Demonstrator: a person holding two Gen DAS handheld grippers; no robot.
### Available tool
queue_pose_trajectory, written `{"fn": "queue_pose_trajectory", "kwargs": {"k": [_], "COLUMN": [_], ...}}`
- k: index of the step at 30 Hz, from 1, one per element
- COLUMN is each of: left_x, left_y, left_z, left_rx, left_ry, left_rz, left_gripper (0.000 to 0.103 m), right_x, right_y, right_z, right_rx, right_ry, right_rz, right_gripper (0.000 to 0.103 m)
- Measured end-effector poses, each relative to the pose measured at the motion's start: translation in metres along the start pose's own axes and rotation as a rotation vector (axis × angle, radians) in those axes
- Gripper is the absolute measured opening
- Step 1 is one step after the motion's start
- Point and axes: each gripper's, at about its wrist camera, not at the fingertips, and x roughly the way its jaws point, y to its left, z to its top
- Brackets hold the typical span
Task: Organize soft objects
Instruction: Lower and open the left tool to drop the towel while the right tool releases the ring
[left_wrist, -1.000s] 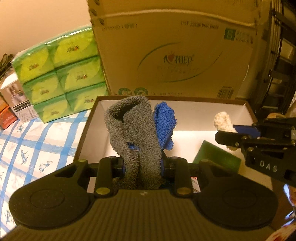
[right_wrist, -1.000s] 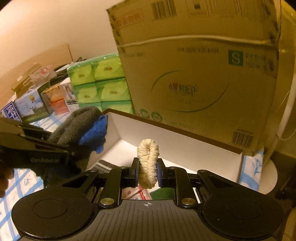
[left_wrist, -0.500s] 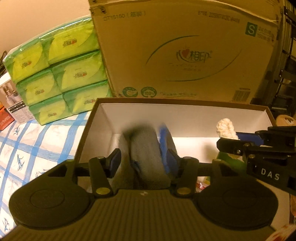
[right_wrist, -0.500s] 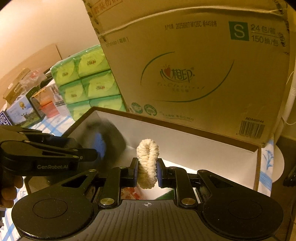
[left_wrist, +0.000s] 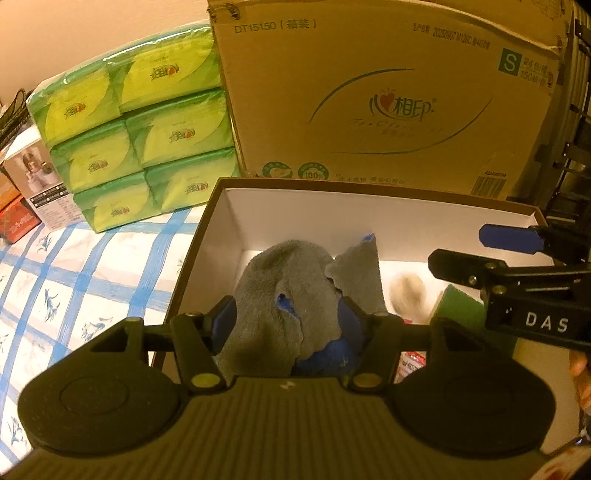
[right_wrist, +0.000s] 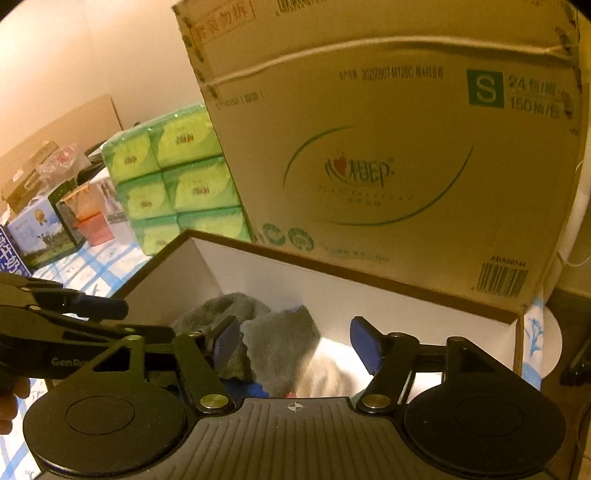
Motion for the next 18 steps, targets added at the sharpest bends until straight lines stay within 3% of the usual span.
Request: {"fn": "queue_pose_trajectory", "kwargs": {"k": [10,18], "left_x": [-0.050,-0.117], "left_y": [0.009,0.020], "left_z": [-0.027,-0.072], "left_rx": [-0.025,-0.109], "left_ry": [-0.024,-0.074], "left_rz": [-0.022,-0.041], "left_gripper": [0.059,0.059], "right_x": [-0.042,-0.104], "right_y": [0.000,0.016], "right_z": [-0.013,-0.033], "right_rx": [-0.020,-0.042], "right_ry": [0.001,-0.050], "right_rz": [0.015,0.065], "right_gripper": [0.068,0.068]}}
